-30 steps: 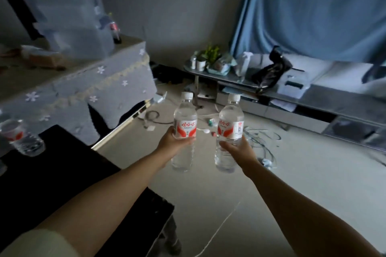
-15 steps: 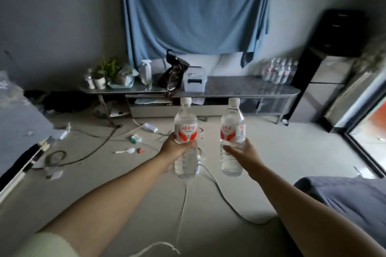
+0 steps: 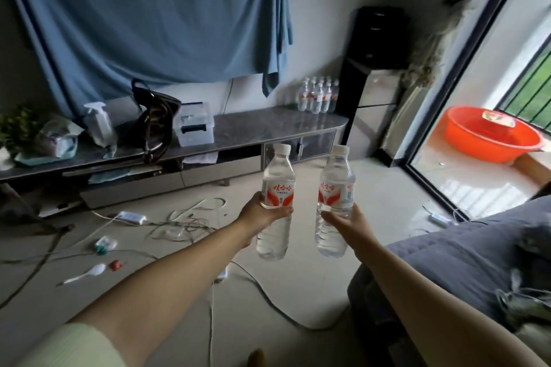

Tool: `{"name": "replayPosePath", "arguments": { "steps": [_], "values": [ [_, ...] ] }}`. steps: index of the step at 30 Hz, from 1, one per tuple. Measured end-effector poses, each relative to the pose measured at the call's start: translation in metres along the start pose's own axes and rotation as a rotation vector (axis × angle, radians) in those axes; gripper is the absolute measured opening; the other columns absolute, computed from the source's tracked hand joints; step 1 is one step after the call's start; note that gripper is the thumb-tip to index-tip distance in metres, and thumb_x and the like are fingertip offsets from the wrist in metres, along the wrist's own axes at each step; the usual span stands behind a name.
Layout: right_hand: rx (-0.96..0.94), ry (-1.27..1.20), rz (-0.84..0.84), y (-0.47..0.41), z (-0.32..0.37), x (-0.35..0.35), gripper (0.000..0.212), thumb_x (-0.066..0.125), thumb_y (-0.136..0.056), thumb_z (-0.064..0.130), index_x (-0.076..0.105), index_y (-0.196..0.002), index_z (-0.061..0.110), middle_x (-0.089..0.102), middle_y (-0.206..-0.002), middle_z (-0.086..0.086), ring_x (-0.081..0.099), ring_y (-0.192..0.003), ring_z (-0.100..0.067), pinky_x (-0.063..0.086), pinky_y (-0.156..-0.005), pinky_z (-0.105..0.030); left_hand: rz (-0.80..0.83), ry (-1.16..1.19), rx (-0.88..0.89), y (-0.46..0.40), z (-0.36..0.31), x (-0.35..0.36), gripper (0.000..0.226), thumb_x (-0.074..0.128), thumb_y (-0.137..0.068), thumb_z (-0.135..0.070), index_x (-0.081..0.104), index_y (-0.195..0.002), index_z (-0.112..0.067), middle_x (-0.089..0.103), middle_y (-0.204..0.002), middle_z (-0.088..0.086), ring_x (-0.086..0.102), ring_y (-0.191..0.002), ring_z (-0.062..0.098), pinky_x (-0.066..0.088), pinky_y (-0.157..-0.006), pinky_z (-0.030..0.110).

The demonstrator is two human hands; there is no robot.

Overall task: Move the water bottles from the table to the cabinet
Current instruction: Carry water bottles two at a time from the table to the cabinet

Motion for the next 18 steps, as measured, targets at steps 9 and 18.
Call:
{"name": "replayPosePath", "arguments": {
  "steps": [9,18],
  "values": [
    [-0.022,0.017,-0.091,-0.107,0.018,-0.026,0.029,0.079,-0.079,0.024,0.065,-0.104,0.021,0.075,-0.092,-0.002,0.072,-0.086,-0.017,0.056,-0.078,-0.034,0.062,-0.095,-0.043,-0.149,-0.03,0.005,0.045,0.082,-0.064,-0.041,0.065,-0.102,-0.024,0.072,-0.094,-0.003,0.066,-0.086,0.018,0.051,-0.076,0.03],
    [0.02,-0.008,-0.147,-0.208,0.01,-0.077,0.037,0.077,-0.074,0.031,0.065,-0.106,0.017,0.075,-0.093,-0.006,0.072,-0.088,-0.022,0.057,-0.086,-0.046,0.16,-0.094,-0.042,-0.263,-0.058,0.064,0.039,0.082,-0.065,-0.04,0.065,-0.097,-0.027,0.072,-0.089,-0.009,0.066,-0.084,0.011,0.048,-0.067,0.025]
  ]
}}
Point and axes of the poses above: each hand's wrist, its own y-axis away from the middle knuckle, its own x-axis out of the palm, z = x × y, the point moved 6 cm from there along -y, towards the middle knuckle
